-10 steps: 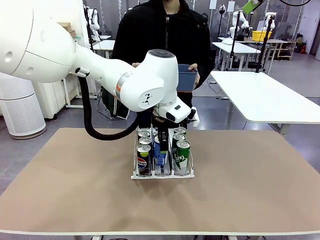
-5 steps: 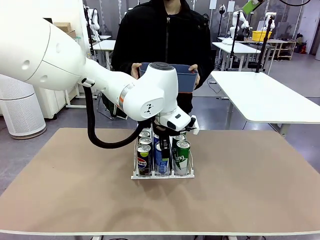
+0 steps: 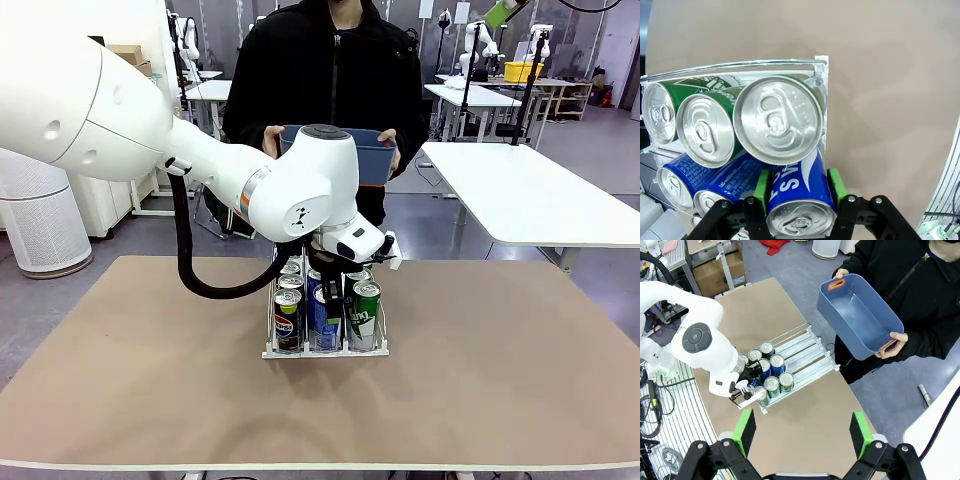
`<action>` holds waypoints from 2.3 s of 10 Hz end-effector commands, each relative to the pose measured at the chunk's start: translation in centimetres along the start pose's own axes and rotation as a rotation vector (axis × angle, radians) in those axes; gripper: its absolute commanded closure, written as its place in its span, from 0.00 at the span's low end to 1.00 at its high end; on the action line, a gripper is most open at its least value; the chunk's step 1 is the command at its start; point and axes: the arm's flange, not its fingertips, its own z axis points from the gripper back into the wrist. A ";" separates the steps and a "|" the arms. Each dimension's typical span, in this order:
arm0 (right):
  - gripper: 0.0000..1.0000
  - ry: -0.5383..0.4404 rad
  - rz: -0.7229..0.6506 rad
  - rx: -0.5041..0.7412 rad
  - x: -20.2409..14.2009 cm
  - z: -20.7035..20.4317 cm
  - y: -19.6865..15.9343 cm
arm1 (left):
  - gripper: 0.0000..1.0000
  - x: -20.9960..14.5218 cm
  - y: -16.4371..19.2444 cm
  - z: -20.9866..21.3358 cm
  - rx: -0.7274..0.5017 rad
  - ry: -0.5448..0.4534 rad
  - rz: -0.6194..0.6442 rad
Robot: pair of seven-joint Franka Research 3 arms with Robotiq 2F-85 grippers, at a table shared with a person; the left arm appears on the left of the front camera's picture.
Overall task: Fill the beverage cans into the dispenser.
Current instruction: Place the picked Ionic drink in the line of the Automatic Can Dispenser with the same cans.
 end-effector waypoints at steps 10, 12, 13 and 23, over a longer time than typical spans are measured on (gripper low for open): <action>0.00 -0.007 -0.010 0.004 0.0 0.0 0.1 | 0.00 -1.1 -1.4 8.3 0.128 -0.030 0.152; 0.00 -0.007 -0.010 0.004 0.0 0.0 0.1 | 0.00 -1.0 -2.1 9.2 0.159 -0.054 0.185; 0.00 -0.007 -0.010 0.004 0.0 0.0 0.1 | 0.00 -1.0 -2.2 9.2 0.147 -0.062 0.185; 0.00 -0.007 -0.010 0.004 0.0 0.0 0.1 | 0.00 -2.9 -1.4 14.5 0.134 -0.060 0.113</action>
